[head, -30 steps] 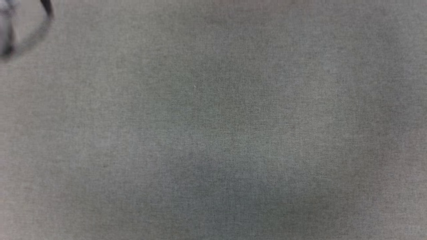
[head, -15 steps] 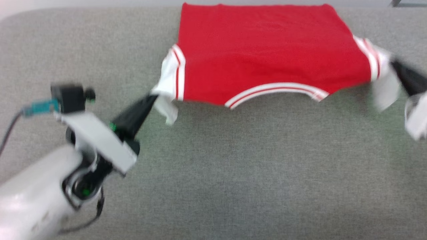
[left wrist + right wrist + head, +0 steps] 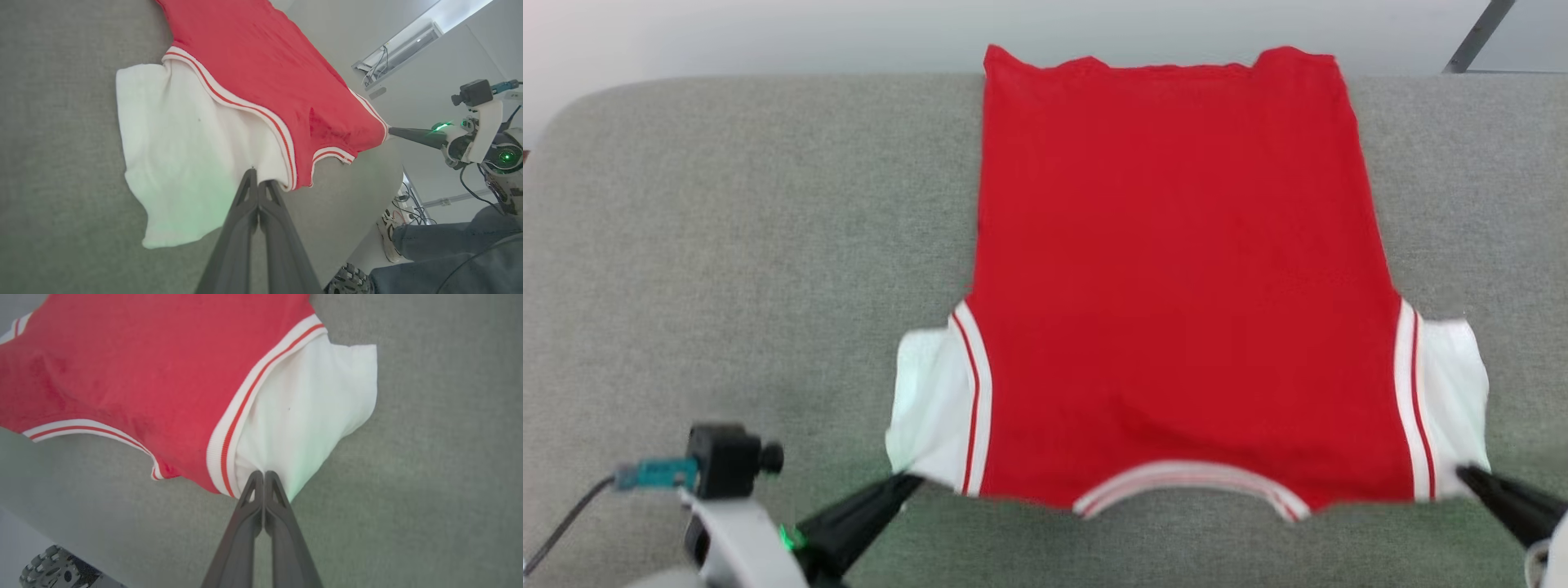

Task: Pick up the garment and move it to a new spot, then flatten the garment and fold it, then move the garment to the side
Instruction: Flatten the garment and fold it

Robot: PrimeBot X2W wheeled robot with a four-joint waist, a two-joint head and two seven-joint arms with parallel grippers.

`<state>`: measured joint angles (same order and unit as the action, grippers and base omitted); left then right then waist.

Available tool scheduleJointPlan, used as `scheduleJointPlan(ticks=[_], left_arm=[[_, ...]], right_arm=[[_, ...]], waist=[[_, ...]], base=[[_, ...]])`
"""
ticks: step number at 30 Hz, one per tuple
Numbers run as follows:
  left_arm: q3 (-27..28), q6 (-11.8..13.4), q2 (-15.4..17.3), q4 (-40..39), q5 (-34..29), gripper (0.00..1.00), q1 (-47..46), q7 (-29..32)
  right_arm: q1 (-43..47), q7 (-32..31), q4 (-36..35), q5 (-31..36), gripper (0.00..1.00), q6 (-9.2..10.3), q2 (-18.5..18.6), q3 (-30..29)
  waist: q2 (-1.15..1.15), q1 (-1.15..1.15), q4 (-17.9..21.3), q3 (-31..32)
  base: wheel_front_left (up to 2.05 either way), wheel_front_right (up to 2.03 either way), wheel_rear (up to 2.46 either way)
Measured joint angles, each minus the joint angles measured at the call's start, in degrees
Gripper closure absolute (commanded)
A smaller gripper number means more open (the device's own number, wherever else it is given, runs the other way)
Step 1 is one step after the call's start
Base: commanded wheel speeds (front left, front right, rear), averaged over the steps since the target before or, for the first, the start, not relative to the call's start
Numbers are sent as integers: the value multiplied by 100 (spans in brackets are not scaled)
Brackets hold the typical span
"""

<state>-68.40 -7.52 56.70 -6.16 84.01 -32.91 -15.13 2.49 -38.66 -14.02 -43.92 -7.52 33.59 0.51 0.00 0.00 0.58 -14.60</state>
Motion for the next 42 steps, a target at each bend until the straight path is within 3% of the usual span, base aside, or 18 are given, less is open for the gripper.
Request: scheduleJointPlan(ticks=[6, 12, 17, 24, 32, 42], left_arm=[[-21, 0, 512, -628, 82, 100, 504, 0], [43, 2, 617, -873, -26, 100, 830, 0], [-30, 99, 210, -560, -259, 100, 792, 114], [-81, 151, -421, 269, -482, 100, 534, 230], [-179, 109, -1066, 1155, -593, 100, 489, 247], [-209, 47, -1405, 1830, -795, 100, 467, 162]], right_arm=[[1071, -881, -1074, 320, 100, 0, -346, -661], [1400, -1419, -1647, 428, 100, 0, -625, -883], [1112, -1767, -1488, 443, 100, 0, -470, -557], [602, -1879, -588, 368, 100, 0, -303, -105], [398, -1310, 350, 533, 100, -1, -260, 443], [147, -434, 1087, 610, 100, -12, -258, 911]], waist=[[0, 0, 4, -73], [0, 0, -11, -101], [0, 0, -2, -117], [0, 0, -40, -165], [0, 0, -107, -234], [0, 0, -49, -232]], base=[[0, 0, 0], [0, 0, 0], [0, 0, 0], [0, 0, 0], [0, 0, 0], [0, 0, 0]])
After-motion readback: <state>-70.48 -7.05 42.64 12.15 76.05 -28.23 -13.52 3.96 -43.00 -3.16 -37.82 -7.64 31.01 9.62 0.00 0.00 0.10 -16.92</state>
